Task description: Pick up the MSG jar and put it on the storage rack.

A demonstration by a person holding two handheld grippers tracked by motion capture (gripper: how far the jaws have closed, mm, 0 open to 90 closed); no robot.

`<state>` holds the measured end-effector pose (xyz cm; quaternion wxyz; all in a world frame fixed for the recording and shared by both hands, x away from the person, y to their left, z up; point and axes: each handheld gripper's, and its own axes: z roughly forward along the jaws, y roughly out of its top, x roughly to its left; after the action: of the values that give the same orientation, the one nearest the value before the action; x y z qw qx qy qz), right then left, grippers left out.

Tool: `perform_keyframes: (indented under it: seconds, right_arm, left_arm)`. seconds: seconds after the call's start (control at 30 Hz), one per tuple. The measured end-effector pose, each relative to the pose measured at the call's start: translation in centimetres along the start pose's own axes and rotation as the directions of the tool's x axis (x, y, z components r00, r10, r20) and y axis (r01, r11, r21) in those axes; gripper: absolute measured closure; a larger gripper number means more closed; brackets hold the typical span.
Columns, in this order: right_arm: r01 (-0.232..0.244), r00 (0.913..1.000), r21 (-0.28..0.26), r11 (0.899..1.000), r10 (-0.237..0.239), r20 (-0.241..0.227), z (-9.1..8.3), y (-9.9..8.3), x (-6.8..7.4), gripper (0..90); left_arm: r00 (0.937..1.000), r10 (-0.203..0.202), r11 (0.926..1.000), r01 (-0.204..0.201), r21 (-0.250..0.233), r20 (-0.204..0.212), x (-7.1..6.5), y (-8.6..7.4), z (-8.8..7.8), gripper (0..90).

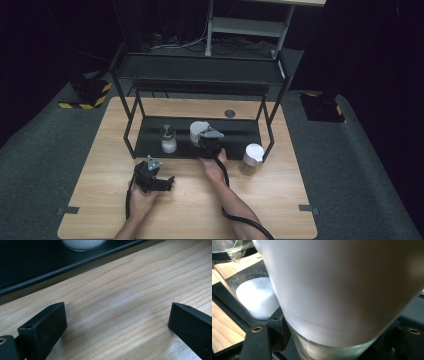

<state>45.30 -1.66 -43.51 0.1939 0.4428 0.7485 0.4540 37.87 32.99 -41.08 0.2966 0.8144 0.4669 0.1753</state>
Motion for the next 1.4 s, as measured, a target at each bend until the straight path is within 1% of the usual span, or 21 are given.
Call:
perform_keyframes:
  seconds: [0.2, 0.23, 0.4, 0.63, 0.83, 0.93, 1.0, 1.1, 1.27, 1.4]
  right_arm:
    - [0.008, 1.0, -0.006, 1.0, -0.008, 0.0, 0.2, -0.1, 0.1, 30.4]
    - [0.008, 1.0, -0.006, 1.0, -0.008, -0.001, 0.2, -0.1, 0.0, 30.3]
    - [0.018, 0.9998, -0.009, 1.0, -0.018, 0.0, 0.3, -0.2, 0.1, 30.3]
    - [0.017, 0.9998, -0.009, 1.0, -0.017, -0.008, 0.3, -0.3, -0.1, 30.1]
    - [0.005, 0.9998, -0.006, 1.0, -0.005, -0.017, 0.3, -0.2, -0.3, 29.2]
    - [0.002, 0.9999, -0.006, 1.0, -0.002, -0.017, 0.2, -0.1, -0.3, 27.4]
    - [-0.005, 0.9998, -0.006, 1.0, 0.004, -0.021, 0.3, -0.1, -0.4, 23.7]
    - [-0.03, 0.9992, -0.01, 0.999, 0.03, -0.027, 0.2, -0.1, -0.8, 18.6]
    - [-0.036, 0.9989, -0.003, 0.999, 0.036, -0.03, 0.2, 0.0, -1.0, 16.1]
    - [-0.039, 0.998, -0.005, 0.999, 0.039, -0.049, -0.1, -0.1, -1.3, 14.2]
  left_arm:
    - [1.0, 0.0, 1.0, 0.0, 0.0, 0.0, 0.0, 0.0, 0.0, 2.0]
    - [1.0, 0.007, 1.0, -0.007, 0.003, -0.001, 0.0, 0.0, 0.0, 2.0]
    - [1.0, 0.007, 1.0, -0.007, 0.003, -0.001, 0.0, 0.0, 0.0, 2.0]
    - [1.0, 0.008, 1.0, -0.008, 0.003, -0.001, 0.0, 0.0, 0.0, 2.0]
    - [1.0, 0.007, 1.0, -0.007, 0.003, -0.001, 0.0, 0.0, 0.0, 2.0]
    - [1.0, 0.007, 1.0, -0.007, 0.003, -0.001, 0.0, 0.0, 0.0, 2.0]
    - [1.0, 0.008, 1.0, -0.008, 0.003, -0.001, 0.0, 0.0, 0.0, 2.0]
    - [1.0, 0.008, 1.0, -0.008, 0.003, -0.001, 0.0, 0.0, 0.0, 2.0]
    - [1.0, 0.008, 1.0, -0.008, 0.003, -0.001, 0.0, 0.0, 0.0, 2.0]
    - [1.0, 0.008, 1.0, -0.008, 0.003, -0.001, 0.0, 0.0, 0.0, 2.0]
